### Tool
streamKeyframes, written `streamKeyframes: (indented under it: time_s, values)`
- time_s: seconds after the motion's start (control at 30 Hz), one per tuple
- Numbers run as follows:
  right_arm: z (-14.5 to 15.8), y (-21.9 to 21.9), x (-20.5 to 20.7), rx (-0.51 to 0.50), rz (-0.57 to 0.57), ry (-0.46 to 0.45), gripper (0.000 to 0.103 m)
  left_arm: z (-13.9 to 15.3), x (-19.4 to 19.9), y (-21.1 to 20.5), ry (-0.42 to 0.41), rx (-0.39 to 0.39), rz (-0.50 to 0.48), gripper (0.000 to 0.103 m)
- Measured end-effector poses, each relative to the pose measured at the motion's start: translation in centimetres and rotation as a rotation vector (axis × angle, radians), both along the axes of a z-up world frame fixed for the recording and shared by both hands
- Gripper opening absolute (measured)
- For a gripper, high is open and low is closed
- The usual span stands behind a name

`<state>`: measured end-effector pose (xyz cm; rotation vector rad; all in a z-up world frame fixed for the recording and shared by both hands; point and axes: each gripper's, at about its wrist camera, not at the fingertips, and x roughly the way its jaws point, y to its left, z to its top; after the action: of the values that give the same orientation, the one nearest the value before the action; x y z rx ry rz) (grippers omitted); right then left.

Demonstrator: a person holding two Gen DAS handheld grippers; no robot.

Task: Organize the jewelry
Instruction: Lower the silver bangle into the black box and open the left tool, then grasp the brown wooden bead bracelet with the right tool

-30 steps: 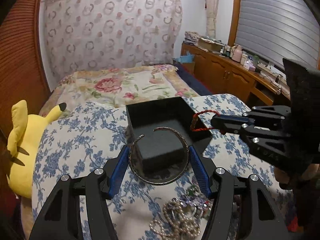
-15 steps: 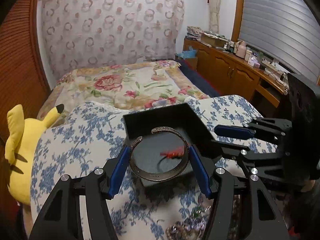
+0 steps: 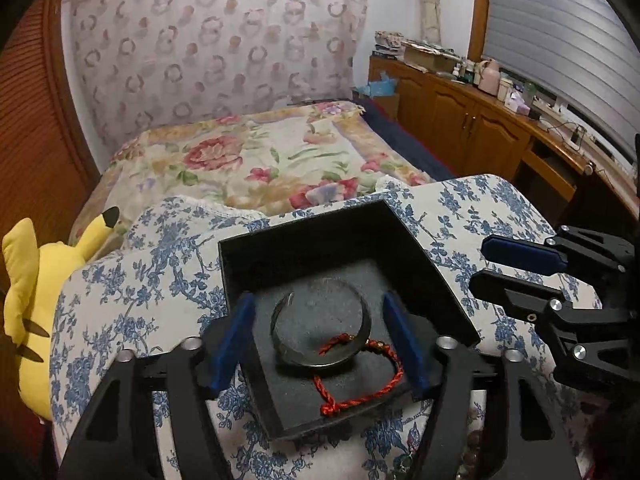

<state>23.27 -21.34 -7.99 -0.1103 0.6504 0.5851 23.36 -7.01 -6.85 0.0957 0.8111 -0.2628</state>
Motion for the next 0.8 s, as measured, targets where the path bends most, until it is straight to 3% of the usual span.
streamKeyframes:
  time_s: [0.3,0.8]
  values:
    - [1.2,-0.2,-2.0,-0.024,-0.005,-0.019,0.033,1.3,-3.1,1.5,-0.037,-0.014,0.002,0.067]
    - [-2.7,1.2,-10.7,-0.047,0.008,0.092,0.033,-1.3,-11.5,4.8,-0.020,-0.044,-0.003,0.068]
